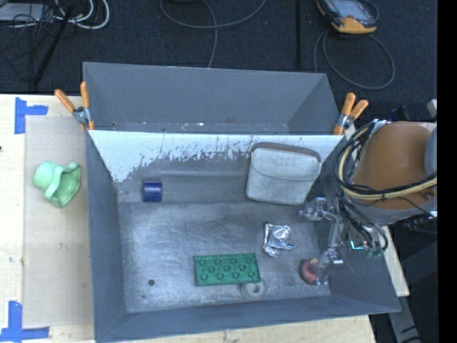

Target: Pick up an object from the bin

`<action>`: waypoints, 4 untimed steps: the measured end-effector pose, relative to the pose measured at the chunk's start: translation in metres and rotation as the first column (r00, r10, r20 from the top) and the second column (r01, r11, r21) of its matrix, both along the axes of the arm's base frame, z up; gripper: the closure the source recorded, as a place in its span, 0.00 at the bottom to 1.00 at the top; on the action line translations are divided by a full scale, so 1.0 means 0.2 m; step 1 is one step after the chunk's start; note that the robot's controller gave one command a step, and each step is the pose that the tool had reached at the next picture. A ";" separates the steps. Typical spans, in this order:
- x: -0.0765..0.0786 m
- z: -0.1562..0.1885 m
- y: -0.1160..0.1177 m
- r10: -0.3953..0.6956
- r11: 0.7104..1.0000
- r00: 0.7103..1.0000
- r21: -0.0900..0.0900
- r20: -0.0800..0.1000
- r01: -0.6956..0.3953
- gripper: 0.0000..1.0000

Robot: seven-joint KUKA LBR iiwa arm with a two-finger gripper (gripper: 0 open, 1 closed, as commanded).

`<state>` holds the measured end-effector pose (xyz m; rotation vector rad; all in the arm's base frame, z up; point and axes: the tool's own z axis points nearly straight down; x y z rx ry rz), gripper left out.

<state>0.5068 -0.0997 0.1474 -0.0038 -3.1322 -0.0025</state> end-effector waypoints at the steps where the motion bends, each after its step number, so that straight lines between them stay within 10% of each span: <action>1: -0.11 -0.38 -0.28 -0.052 0.999 0.998 -0.003 0.033 0.053 0.00; 4: -0.15 -0.37 -0.26 -0.399 0.917 0.917 0.010 0.021 0.399 0.00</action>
Offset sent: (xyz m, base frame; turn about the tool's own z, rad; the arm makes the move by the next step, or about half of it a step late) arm -0.0287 -0.0538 -0.0774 0.0433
